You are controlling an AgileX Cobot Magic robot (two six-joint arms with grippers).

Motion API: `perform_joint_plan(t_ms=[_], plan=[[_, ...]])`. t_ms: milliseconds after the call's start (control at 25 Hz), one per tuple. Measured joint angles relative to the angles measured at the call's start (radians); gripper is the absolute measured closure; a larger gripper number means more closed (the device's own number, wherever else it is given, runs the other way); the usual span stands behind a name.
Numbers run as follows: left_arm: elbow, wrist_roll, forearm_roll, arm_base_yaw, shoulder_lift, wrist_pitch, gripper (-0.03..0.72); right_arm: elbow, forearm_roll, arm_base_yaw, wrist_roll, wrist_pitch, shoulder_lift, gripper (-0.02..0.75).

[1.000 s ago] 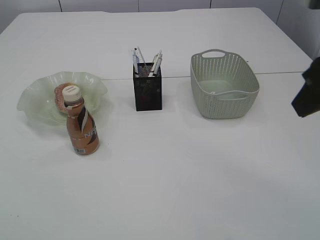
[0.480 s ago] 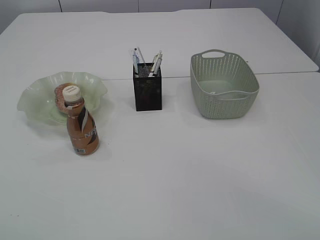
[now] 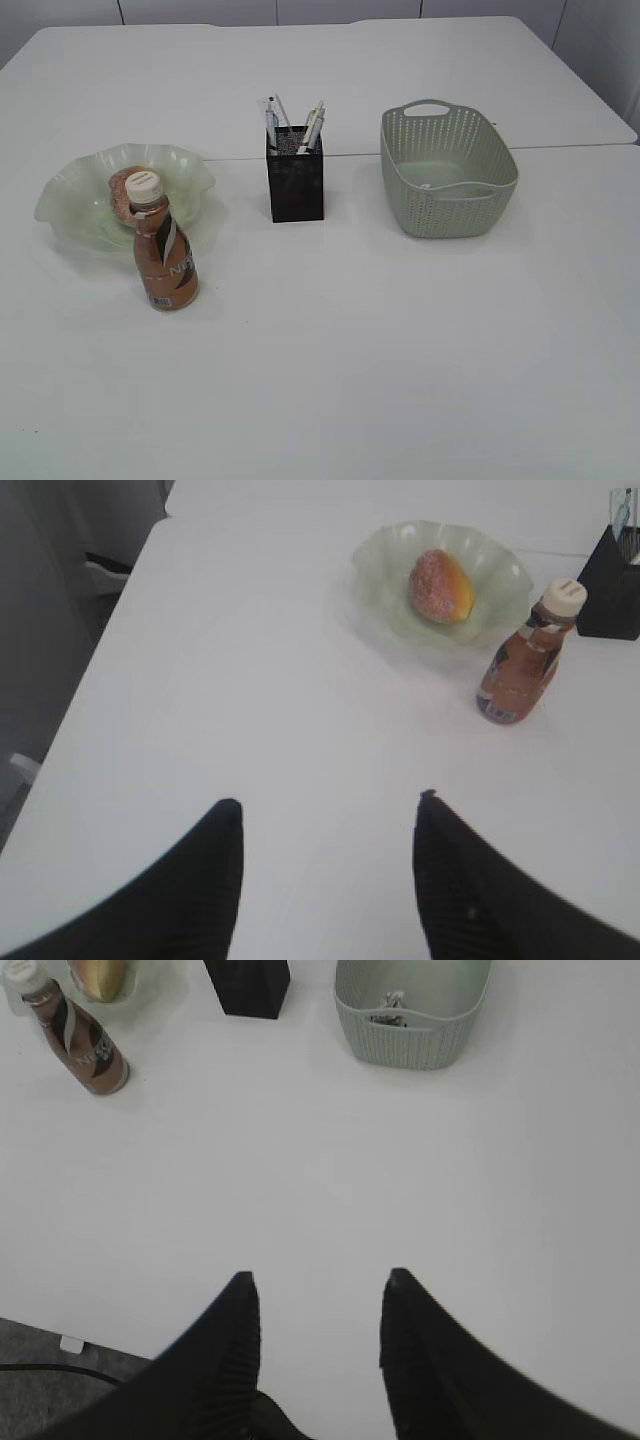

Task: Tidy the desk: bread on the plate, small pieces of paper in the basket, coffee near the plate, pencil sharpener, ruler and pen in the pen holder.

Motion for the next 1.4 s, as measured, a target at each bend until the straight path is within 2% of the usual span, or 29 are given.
perform_joint_plan(t_ms=[360, 520, 800, 1120, 1400], plan=[[0.042, 0.000, 0.029, 0.000, -0.152, 0.002, 0.284, 0.028, 0.000, 0.000, 0.016, 0.008, -0.257, 0.437], [0.116, 0.000, 0.012, 0.000, -0.249, 0.005, 0.284, 0.109, -0.002, 0.000, 0.016, 0.010, -0.384, 0.437], [0.200, 0.000, -0.012, 0.000, -0.258, 0.012, 0.286, 0.281, -0.087, 0.000, 0.016, 0.015, -0.566, 0.438], [0.317, 0.000, -0.055, 0.000, -0.258, -0.047, 0.286, 0.461, -0.094, 0.000, 0.016, -0.045, -0.616, 0.438], [0.345, 0.034, -0.062, 0.000, -0.258, -0.117, 0.326, 0.537, -0.103, 0.000, 0.016, -0.093, -0.616, 0.438]])
